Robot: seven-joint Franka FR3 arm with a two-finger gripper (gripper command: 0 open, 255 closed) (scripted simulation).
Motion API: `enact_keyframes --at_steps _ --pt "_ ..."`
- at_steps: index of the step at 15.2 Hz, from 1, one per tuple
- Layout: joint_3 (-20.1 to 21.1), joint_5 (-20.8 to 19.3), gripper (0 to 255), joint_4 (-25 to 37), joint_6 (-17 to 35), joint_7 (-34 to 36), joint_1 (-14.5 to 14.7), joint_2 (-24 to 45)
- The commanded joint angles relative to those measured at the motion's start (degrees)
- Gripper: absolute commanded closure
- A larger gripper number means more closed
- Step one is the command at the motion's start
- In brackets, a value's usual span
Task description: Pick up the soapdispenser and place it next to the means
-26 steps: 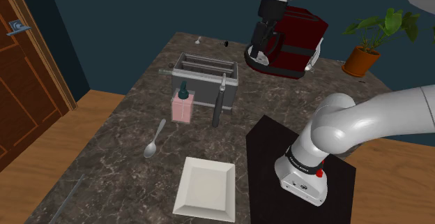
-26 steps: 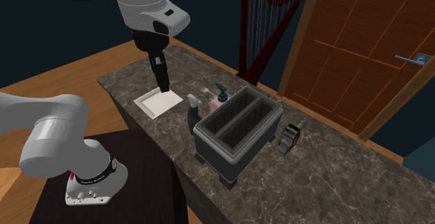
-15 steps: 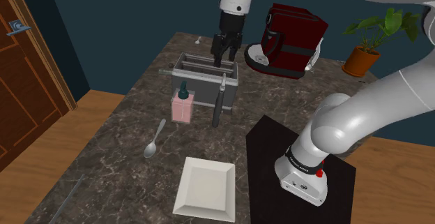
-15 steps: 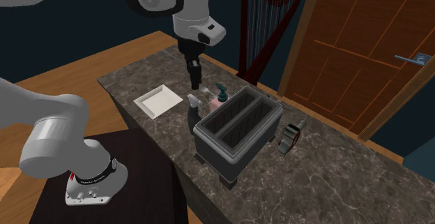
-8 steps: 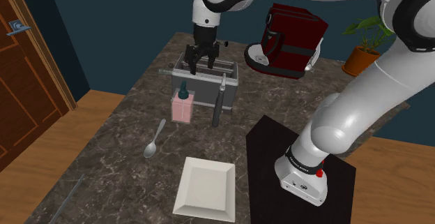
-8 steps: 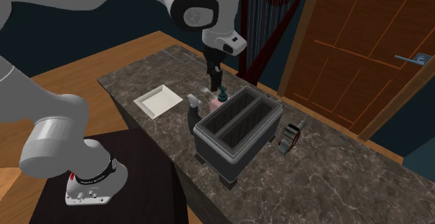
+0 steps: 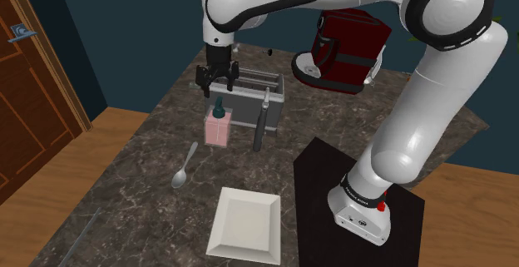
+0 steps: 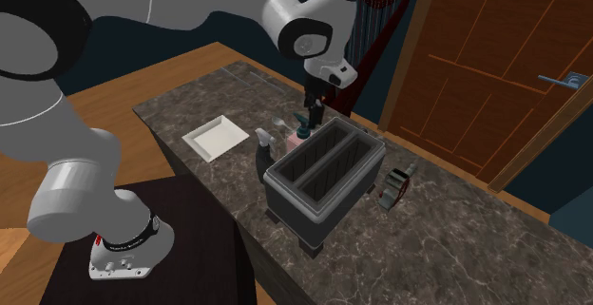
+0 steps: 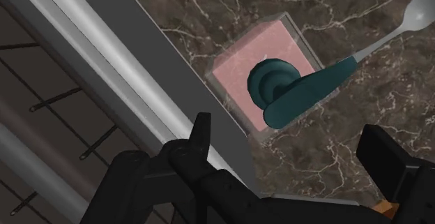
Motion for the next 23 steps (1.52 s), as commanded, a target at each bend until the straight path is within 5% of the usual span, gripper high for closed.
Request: enact_keyframes --at_steps 1,14,15,23 --pt "0.16 -0.11 0 -0.26 1.32 0.56 0.24 1.1" --pt "0.37 -0.1 0 -3.42 5.5 0.59 0.47 2.09" --pt "0.35 -0.08 255 -3.35 5.28 0.56 0.45 1.94" --pt "0.19 -0.12 255 -3.39 5.56 0.22 0.26 2.21"
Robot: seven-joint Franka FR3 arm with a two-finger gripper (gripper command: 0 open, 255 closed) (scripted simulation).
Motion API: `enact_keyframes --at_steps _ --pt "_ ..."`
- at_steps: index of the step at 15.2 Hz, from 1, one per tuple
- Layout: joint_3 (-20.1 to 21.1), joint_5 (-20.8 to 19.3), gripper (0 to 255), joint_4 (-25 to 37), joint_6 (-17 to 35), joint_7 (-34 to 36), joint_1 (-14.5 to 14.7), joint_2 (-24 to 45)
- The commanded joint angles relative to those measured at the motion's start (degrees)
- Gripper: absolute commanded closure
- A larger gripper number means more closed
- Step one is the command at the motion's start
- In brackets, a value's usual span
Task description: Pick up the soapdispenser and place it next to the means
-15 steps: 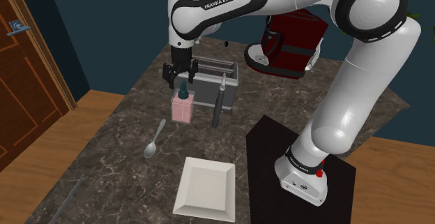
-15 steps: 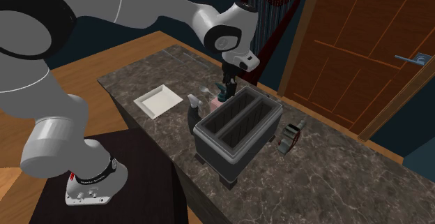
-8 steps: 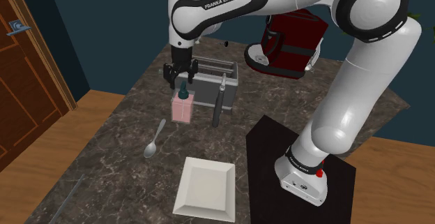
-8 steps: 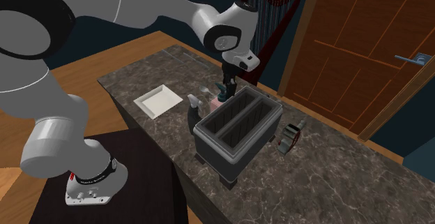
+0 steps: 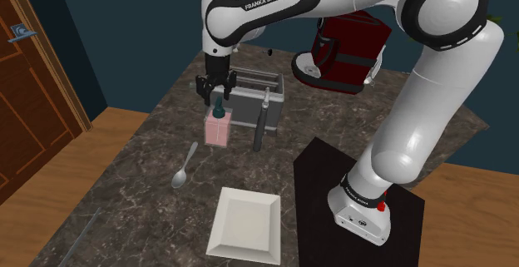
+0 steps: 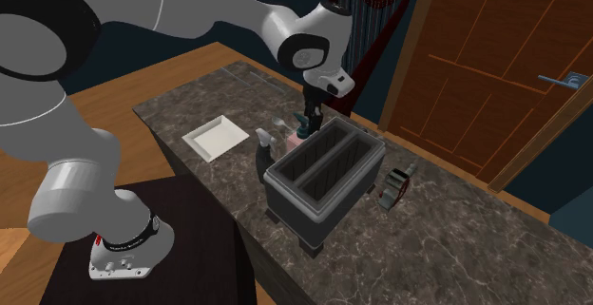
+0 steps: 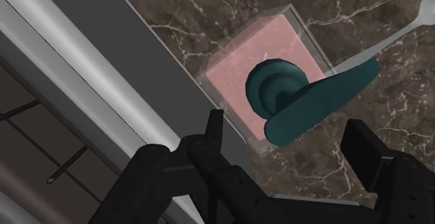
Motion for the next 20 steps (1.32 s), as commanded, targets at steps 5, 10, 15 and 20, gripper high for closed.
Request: enact_keyframes --at_steps 5,10,15,20 --pt "0.09 0.14 255 1.38 -2.65 0.3 0.12 -0.2" --pt "0.05 0.22 255 3.88 -6.29 0.53 0.05 -1.36" --pt "2.01 0.49 0 -6.33 4.06 7.49 2.26 -8.11" --pt "3.13 0.17 0 -10.55 9.55 10.41 3.09 -9.13"
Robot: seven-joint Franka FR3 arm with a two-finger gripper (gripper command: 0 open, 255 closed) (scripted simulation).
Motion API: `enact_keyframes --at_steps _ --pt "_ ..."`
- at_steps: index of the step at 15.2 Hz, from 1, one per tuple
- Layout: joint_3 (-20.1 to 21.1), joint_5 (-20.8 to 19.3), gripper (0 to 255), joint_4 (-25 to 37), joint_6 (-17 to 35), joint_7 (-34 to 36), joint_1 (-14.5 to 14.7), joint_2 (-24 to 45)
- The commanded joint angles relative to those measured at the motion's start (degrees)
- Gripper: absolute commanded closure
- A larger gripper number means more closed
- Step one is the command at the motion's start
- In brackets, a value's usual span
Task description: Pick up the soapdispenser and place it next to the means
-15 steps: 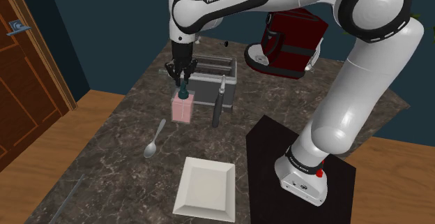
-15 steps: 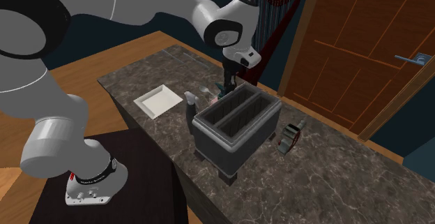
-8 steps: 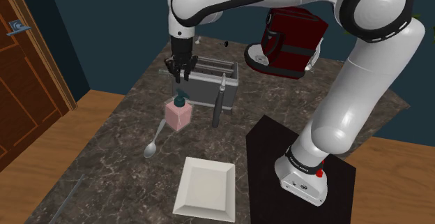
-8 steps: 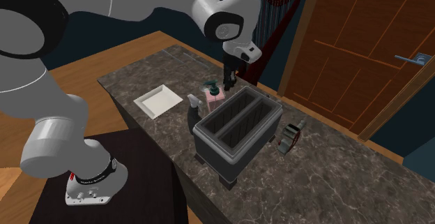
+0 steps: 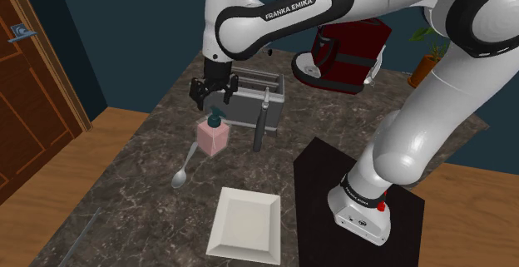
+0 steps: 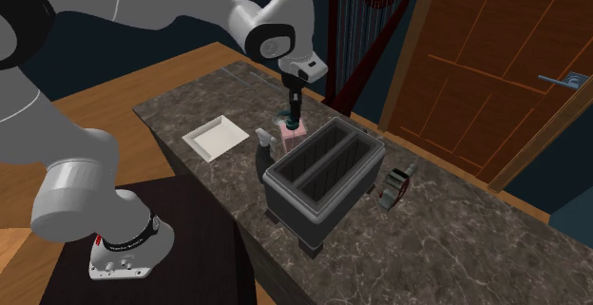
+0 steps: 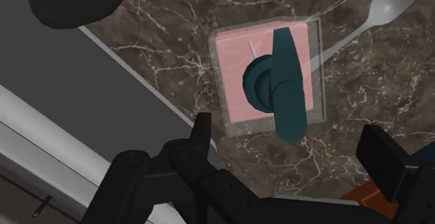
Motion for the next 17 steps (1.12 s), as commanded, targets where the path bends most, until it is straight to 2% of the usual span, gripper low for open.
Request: enact_keyframes --at_steps 1,4,12,13,17 --pt "0.09 -0.09 0 -0.99 1.65 0.19 0.06 0.49" --pt "0.27 -0.34 0 -2.29 4.37 0.39 0.17 1.92" --pt "0.27 -0.33 0 -2.29 4.36 0.39 0.18 1.92" --pt "0.27 -0.33 255 -2.29 4.36 0.39 0.18 1.92" --pt "0.27 -0.34 255 -2.29 4.36 0.39 0.18 1.92"
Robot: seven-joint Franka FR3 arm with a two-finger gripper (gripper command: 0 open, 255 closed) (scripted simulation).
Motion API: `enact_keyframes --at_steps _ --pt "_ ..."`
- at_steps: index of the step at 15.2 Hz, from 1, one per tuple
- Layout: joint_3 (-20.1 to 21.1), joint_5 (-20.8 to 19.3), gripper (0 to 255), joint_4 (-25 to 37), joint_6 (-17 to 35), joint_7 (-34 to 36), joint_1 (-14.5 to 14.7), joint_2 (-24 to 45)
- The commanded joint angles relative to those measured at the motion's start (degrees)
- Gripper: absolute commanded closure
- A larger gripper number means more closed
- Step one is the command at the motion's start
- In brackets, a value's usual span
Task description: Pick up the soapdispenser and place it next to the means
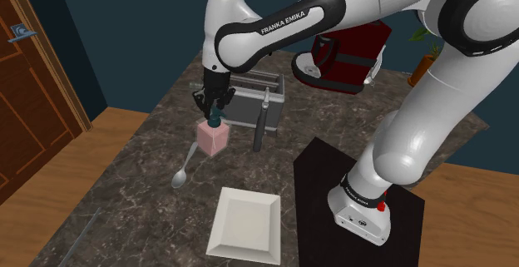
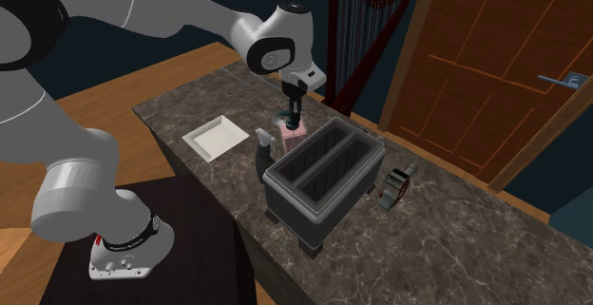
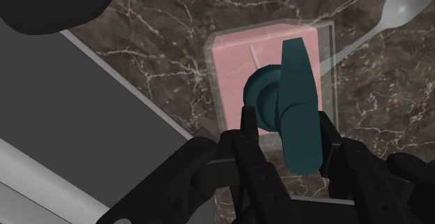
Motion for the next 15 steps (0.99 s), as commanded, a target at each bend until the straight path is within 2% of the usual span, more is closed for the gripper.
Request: enact_keyframes --at_steps 1,5,15 --pt "0.0 0.0 255 -0.01 0.0 0.0 0.0 0.01" --pt "0.0 0.0 255 -0.01 0.0 0.0 0.0 0.01" --pt "-0.26 0.4 255 4.57 -7.65 0.05 -0.15 -3.12"
